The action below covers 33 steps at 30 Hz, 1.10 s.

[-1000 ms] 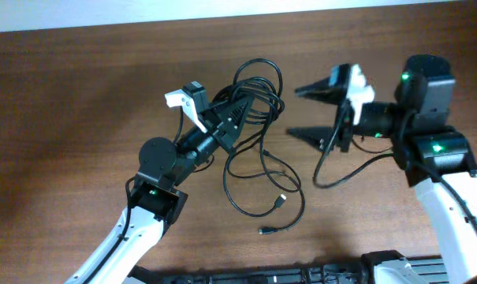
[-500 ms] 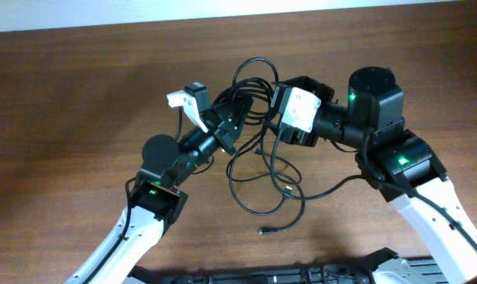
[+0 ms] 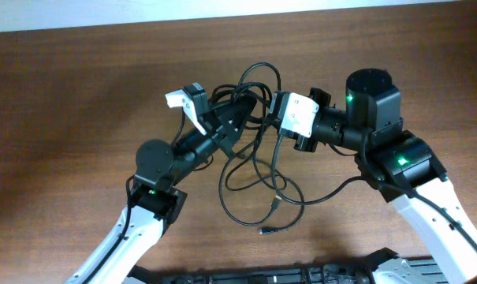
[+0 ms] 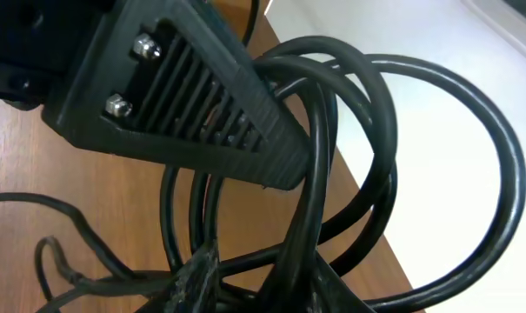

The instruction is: Untangle cables

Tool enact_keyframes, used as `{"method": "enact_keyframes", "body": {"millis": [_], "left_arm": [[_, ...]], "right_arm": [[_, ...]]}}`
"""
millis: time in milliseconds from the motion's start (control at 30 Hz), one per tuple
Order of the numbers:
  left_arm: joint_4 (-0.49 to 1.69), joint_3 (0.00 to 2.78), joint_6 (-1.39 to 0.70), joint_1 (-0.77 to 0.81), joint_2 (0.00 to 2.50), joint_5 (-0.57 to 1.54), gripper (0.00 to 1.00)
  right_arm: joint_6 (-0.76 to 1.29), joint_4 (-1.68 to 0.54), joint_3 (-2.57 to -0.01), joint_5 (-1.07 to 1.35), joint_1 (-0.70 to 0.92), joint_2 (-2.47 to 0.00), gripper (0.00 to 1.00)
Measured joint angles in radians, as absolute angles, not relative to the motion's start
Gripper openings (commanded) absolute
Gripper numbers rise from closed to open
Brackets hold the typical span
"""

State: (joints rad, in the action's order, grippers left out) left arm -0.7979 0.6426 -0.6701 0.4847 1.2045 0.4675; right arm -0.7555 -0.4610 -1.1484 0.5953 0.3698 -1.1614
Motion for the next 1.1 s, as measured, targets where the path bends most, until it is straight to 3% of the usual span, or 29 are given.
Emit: {"method": "enact_keyframes", "body": {"millis": [33, 67, 367, 500, 633, 667, 700, 767, 933, 1100], "left_arm": [[-0.817, 0.641, -0.670, 0.485, 1.205, 0.490, 0.00], [-0.827, 0.641, -0.670, 0.484, 1.205, 0.511, 0.00], [-0.736, 0.641, -0.654, 0.413, 1.204, 0.547, 0.00], [-0.683, 0.646, -0.804, 0.313, 1.196, 0.567, 0.00], [-0.495, 0.649, -0.981, 0.232, 1.196, 0.470, 0.00], [-0.476, 0.649, -1.028, 0.233, 1.196, 0.454, 0.00], [-0.483, 0.649, -1.058, 0.233, 1.196, 0.450, 0.00], [-0.539, 0.648, -1.059, 0.228, 1.197, 0.459, 0.00], [-0.659, 0.645, -0.960, 0.225, 1.201, 0.577, 0.00], [-0.736, 0.645, -0.934, 0.225, 1.203, 0.693, 0.00]], "right_arm": [[-0.755, -0.455, -1.148, 0.601, 0.370, -1.161, 0.08], [-0.755, -0.446, -1.148, 0.603, 0.369, -1.161, 0.04], [-0.579, -0.451, -1.149, 0.565, 0.371, -1.130, 0.04], [-0.571, -0.530, -1.148, 0.547, 0.385, -1.062, 0.04], [-0.572, -0.557, -1.148, 0.555, 0.385, -1.014, 0.04], [-0.568, -0.562, -1.148, 0.554, 0.385, -1.014, 0.29], [-0.560, -0.562, -1.148, 0.554, 0.385, -1.013, 0.43], [-0.541, -0.570, -1.148, 0.540, 0.385, -1.013, 0.61], [-0.339, -0.570, -1.148, 0.329, 0.382, -1.012, 0.68], [-0.422, -0.563, -1.148, 0.624, 0.381, -1.018, 0.70]]}}
